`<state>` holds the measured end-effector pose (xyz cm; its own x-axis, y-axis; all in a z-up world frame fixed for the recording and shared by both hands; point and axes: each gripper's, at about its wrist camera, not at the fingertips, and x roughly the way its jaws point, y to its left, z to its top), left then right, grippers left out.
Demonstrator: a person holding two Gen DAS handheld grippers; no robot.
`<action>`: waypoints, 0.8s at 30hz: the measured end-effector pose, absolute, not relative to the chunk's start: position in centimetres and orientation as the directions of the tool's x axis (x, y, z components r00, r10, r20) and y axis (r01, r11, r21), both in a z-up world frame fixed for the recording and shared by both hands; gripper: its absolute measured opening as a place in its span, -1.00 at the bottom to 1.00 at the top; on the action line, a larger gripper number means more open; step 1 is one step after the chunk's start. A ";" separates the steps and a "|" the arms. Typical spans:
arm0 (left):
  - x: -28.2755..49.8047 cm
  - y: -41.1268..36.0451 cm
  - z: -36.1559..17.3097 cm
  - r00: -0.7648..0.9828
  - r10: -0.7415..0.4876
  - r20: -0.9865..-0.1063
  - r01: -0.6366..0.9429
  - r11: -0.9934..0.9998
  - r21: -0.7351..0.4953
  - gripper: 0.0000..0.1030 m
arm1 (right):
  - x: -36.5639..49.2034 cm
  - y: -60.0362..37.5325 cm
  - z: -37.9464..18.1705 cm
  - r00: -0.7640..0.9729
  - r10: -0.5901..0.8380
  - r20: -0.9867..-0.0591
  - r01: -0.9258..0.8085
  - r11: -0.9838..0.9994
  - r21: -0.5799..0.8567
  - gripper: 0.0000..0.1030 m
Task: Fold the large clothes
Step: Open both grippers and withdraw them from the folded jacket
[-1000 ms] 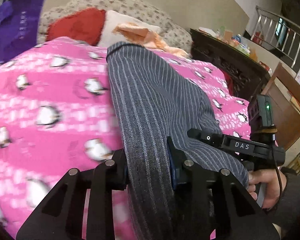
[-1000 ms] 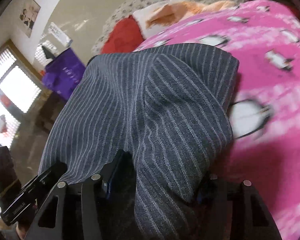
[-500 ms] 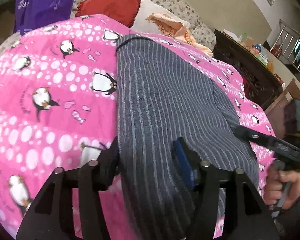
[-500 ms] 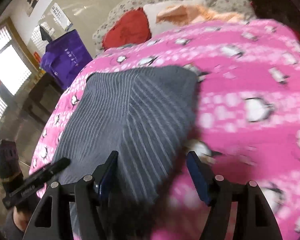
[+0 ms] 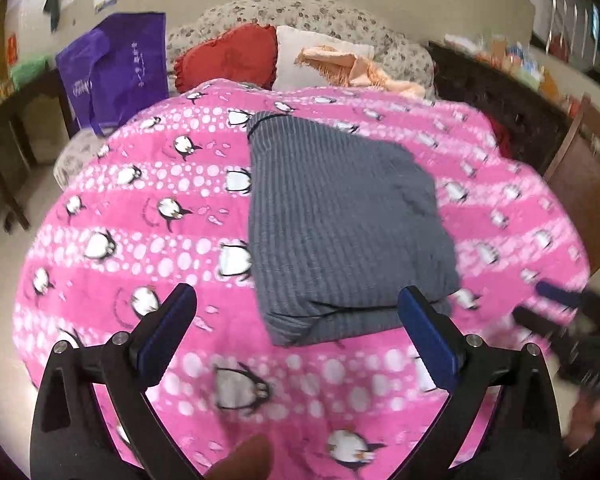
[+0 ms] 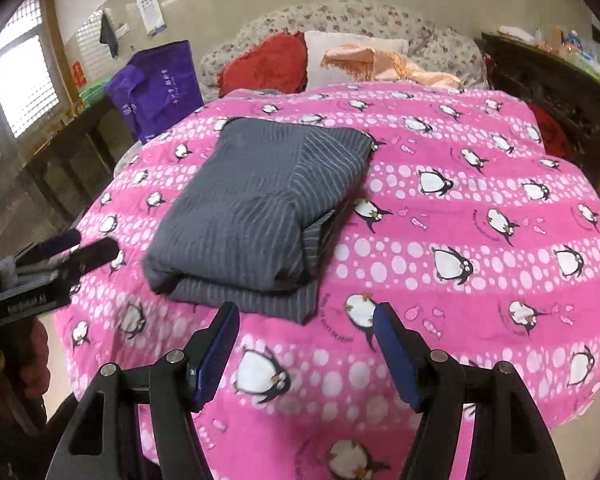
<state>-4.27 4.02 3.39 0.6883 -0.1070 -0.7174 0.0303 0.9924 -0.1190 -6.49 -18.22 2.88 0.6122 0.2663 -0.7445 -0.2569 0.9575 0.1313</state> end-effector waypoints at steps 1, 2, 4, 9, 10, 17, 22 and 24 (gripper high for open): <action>-4.2 4.4 3.6 0.688 -0.115 -0.716 0.008 0.988 -0.151 0.96 | -6.7 -17.8 3.1 0.620 0.256 -0.742 -0.255 0.960 0.118 0.30; -4.1 4.8 3.7 0.682 -0.120 -0.721 -0.019 0.983 -0.181 0.96 | -6.8 -17.7 3.3 0.629 0.246 -0.737 -0.252 0.962 0.106 0.30; -3.8 4.7 3.9 0.668 -0.116 -0.735 -0.035 0.982 -0.186 0.96 | -7.2 -17.7 3.8 0.647 0.236 -0.725 -0.247 0.965 0.093 0.30; -4.8 2.6 4.9 0.638 0.003 -0.770 -0.078 0.995 -0.061 0.96 | -8.3 -18.2 4.4 0.669 0.220 -0.710 -0.221 0.971 0.092 0.32; -4.9 2.3 4.9 0.632 0.004 -0.775 -0.079 0.995 -0.059 0.96 | -8.4 -18.3 4.4 0.673 0.217 -0.707 -0.214 0.972 0.095 0.32; -6.6 0.6 5.1 0.625 -0.010 -0.781 -0.049 0.997 -0.052 0.96 | -10.1 -19.2 4.7 0.697 0.206 -0.687 -0.176 0.978 0.115 0.32; -7.3 0.6 5.5 0.628 -0.005 -0.778 -0.058 0.997 -0.053 0.96 | -11.2 -19.2 5.0 0.707 0.212 -0.675 -0.180 0.977 0.119 0.32; -7.6 0.6 5.6 0.629 -0.005 -0.778 -0.061 0.997 -0.055 0.96 | -11.5 -19.2 5.0 0.709 0.213 -0.673 -0.181 0.976 0.118 0.32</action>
